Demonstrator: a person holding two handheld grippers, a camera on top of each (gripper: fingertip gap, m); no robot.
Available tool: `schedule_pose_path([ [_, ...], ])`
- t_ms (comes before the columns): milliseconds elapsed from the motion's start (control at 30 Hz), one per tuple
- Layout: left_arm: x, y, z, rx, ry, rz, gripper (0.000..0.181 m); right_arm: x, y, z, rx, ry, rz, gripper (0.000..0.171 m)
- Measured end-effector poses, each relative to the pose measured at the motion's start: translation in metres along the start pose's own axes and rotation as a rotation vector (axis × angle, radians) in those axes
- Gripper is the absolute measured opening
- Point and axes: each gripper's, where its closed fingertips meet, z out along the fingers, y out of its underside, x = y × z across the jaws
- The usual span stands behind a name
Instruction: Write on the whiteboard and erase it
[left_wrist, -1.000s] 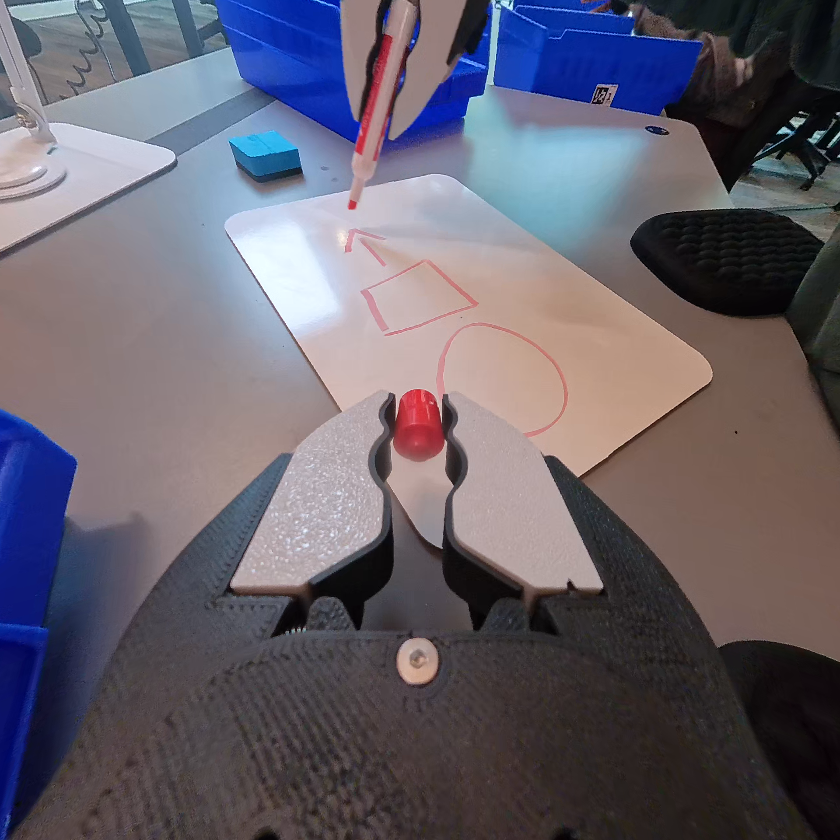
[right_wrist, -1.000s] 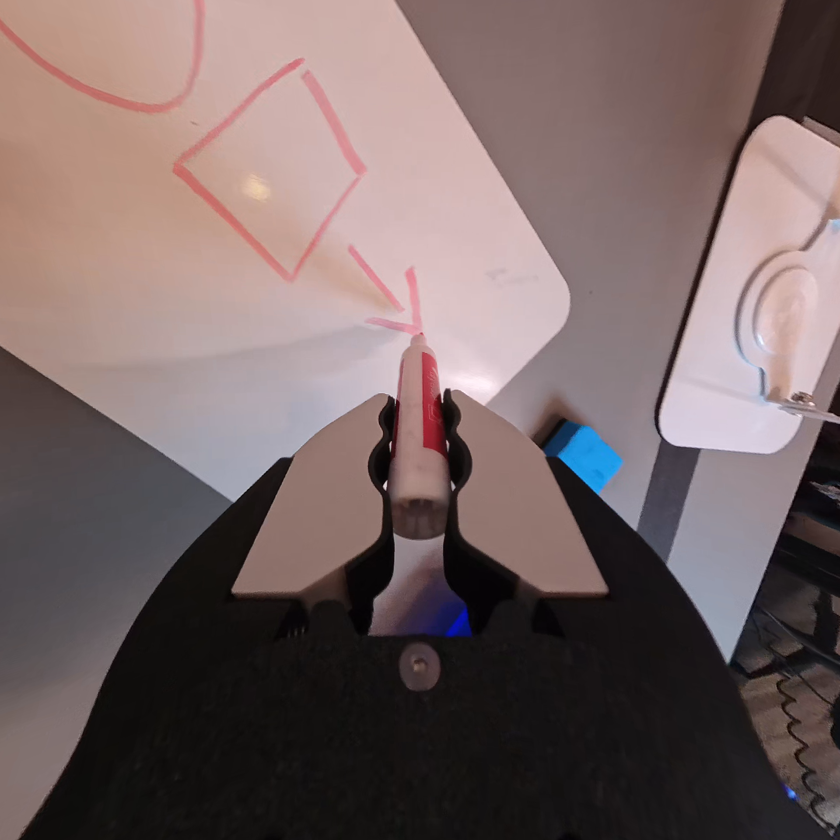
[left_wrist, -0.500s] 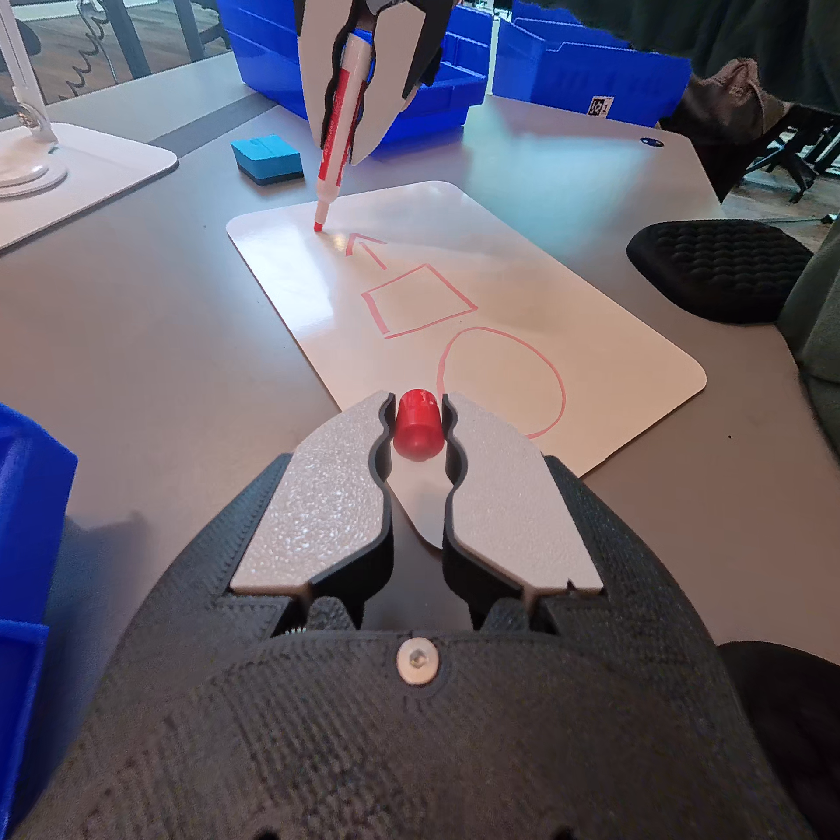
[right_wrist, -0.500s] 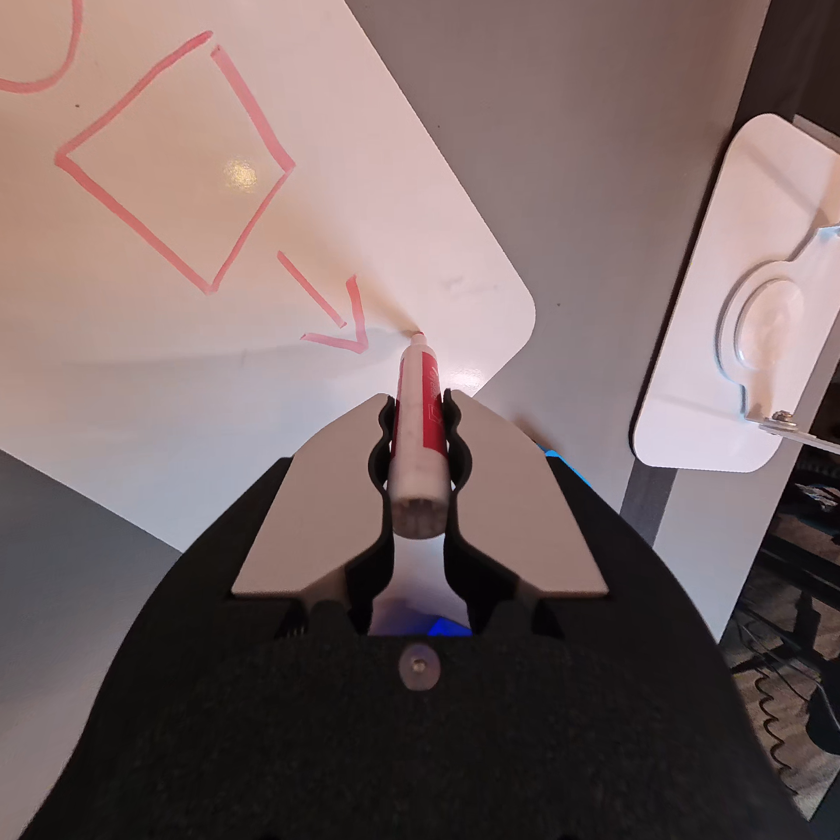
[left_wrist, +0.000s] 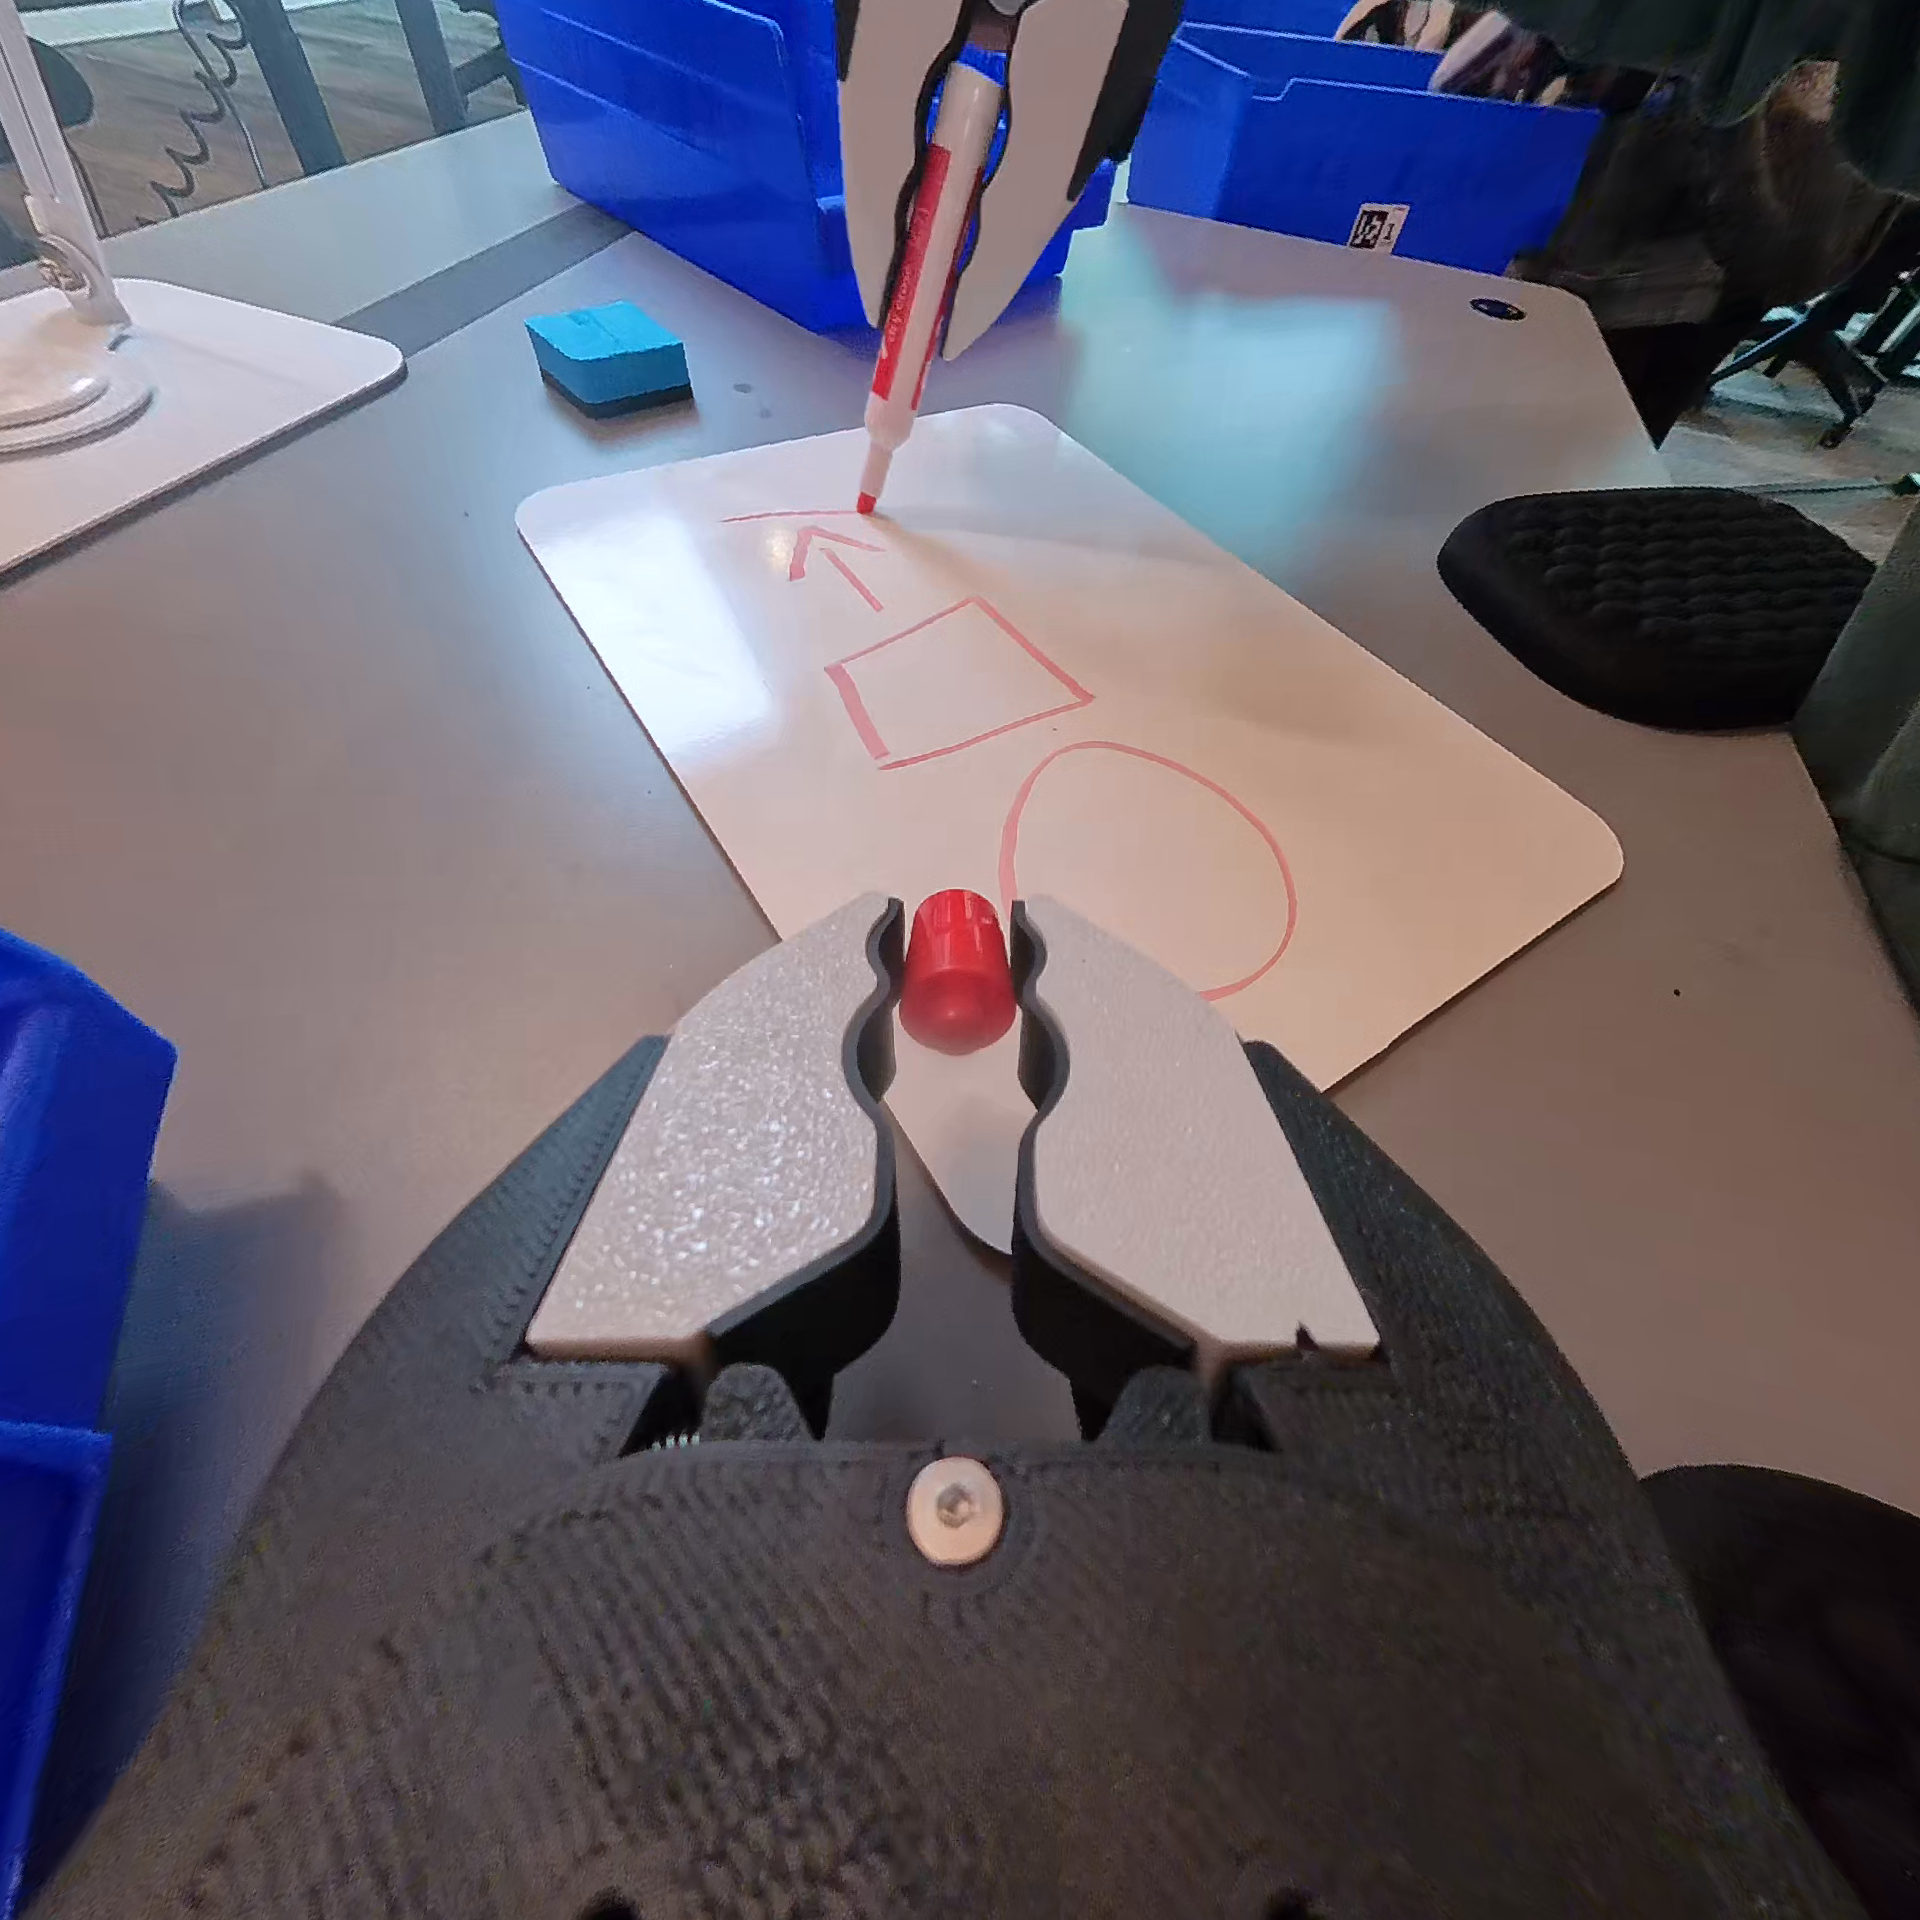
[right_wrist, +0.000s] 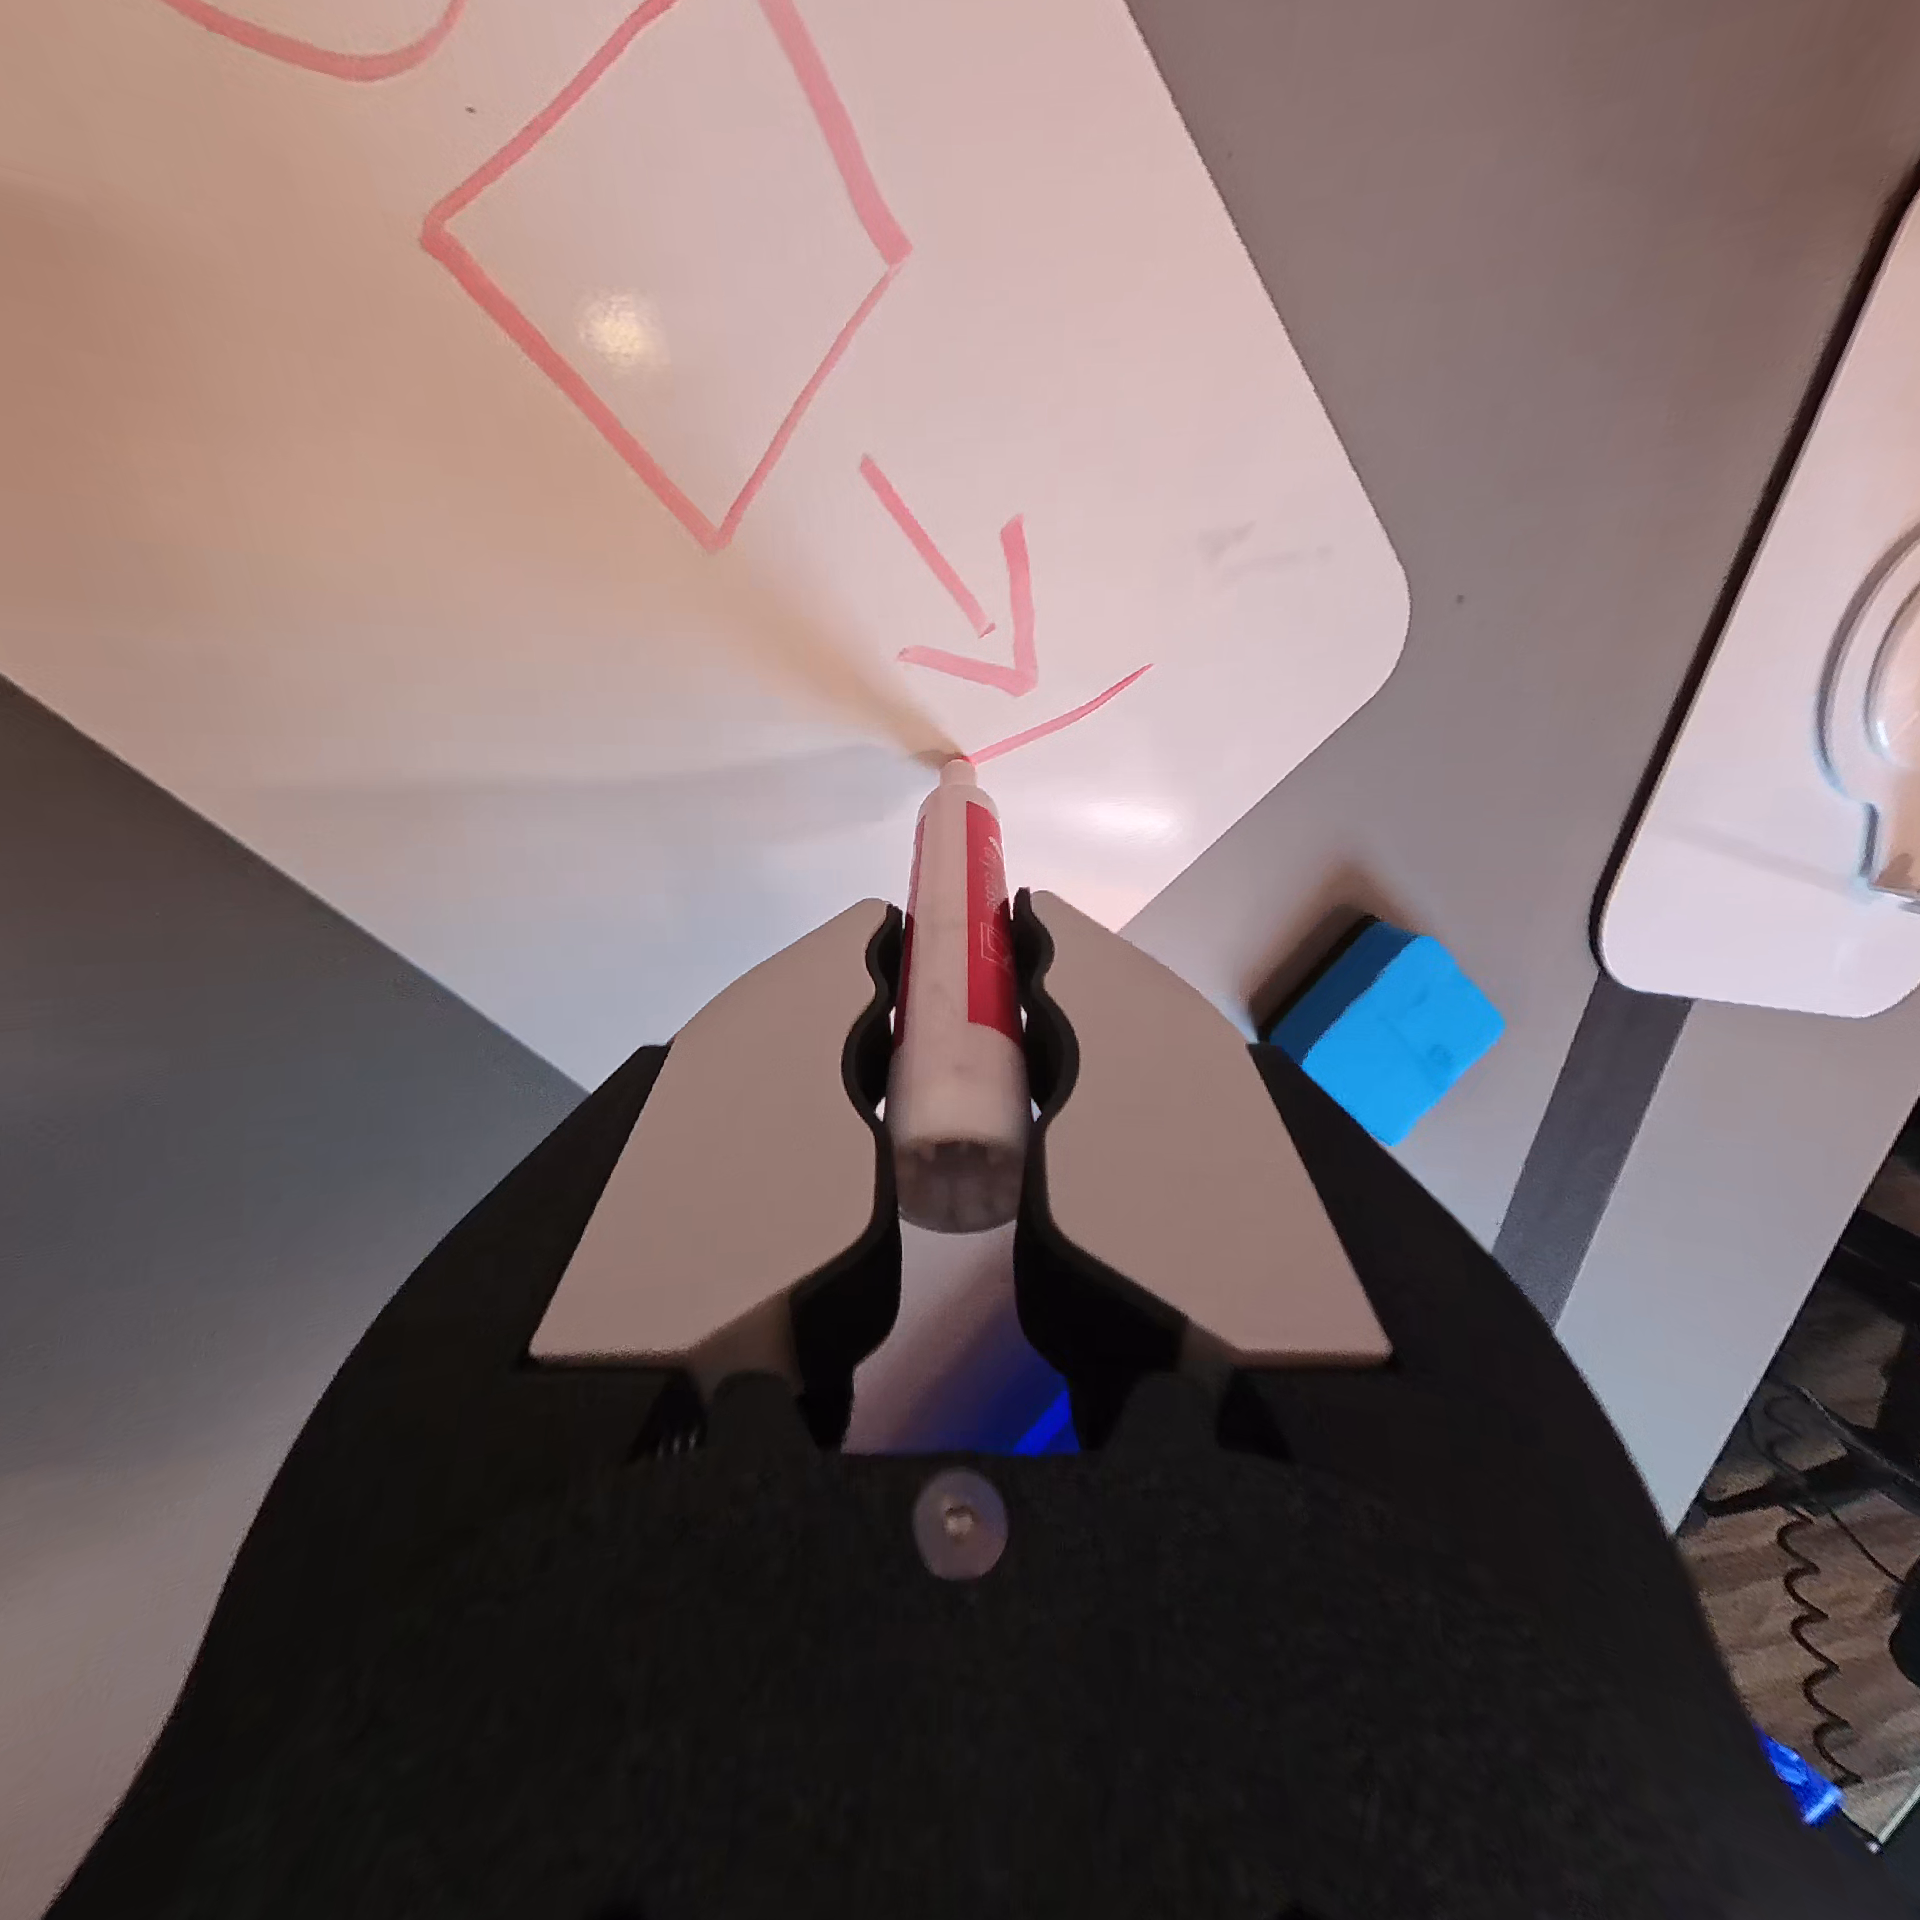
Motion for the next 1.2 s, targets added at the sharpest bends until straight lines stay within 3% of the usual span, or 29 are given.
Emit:
schedule_pose_path([
  [233, 0.000, 0.000, 0.000, -0.001, -0.004, 0.002, 0.019, -0.003, 0.001, -0.001, -0.001, 0.005, -0.002, 0.020],
  [767, 0.000, 0.000, 0.001, -0.005, 0.003, 0.005, 0.019, 0.047, -0.020, 0.015, 0.060, 0.057, 0.023, 0.020],
  [1200, 0.000, 0.001, 0.002, -0.011, 0.004, 0.012, 0.019, 0.033, 0.006, 0.008, -0.035, 0.039, 0.018, 0.020],
])
